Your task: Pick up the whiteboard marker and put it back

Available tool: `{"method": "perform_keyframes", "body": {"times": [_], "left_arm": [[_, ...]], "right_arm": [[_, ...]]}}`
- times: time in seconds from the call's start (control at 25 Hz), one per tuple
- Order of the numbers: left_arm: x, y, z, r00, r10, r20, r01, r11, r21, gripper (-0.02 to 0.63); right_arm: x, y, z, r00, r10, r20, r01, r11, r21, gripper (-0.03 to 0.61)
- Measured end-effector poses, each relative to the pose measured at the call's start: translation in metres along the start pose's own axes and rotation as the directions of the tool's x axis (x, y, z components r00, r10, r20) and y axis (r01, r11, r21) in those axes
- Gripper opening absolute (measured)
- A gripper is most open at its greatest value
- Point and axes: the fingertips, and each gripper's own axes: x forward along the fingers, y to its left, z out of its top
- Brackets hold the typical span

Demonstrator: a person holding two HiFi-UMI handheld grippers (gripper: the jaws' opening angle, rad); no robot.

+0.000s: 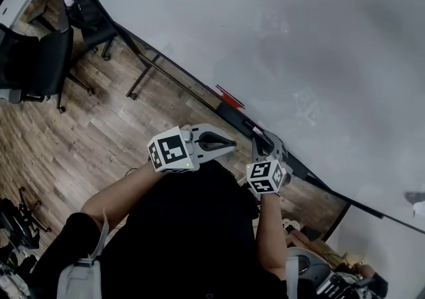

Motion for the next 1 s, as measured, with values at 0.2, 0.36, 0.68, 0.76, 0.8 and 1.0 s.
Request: {"method": "perform_keyframes", "body": {"times": [0.2, 0.36, 0.68, 0.76, 0.8, 1.0], "left_arm": [[-0.002, 0.001, 0.001, 1.000, 0.010, 0.004, -0.010, 1.000, 0.009, 0.009], [-0.004, 0.002, 0.000, 1.000, 0.017, 0.007, -0.017, 1.000, 0.008, 0.009], [-0.003, -0.003, -0.004, 1.000, 0.013, 0.003, -0.013, 1.000, -0.001, 0.009], [-0.003, -0.002, -0.004, 1.000, 0.012, 0.003, -0.012, 1.000, 0.000, 0.009], [-0.003, -0.002, -0.004, 1.000, 0.012, 0.003, -0.012, 1.000, -0.001, 0.009], [-0.002, -0.002, -0.004, 1.000, 0.013, -0.002, -0.013, 1.000, 0.006, 0.009]], "right_arm": [[0.003, 0.001, -0.003, 1.000, 0.001, -0.018, -0.001, 1.000, -0.014, 0.117], [0.007, 0.001, -0.004, 1.000, -0.005, -0.024, 0.005, 1.000, -0.015, 0.117], [0.011, 0.001, -0.004, 0.999, -0.020, -0.032, 0.019, 0.999, -0.033, 0.110], [0.012, 0.000, -0.006, 0.999, -0.029, -0.043, 0.028, 0.999, -0.038, 0.097], [0.013, -0.001, -0.006, 0.998, -0.033, -0.045, 0.031, 0.999, -0.040, 0.094], [0.013, -0.001, -0.008, 0.997, -0.050, -0.058, 0.046, 0.997, -0.067, 0.087]]}}
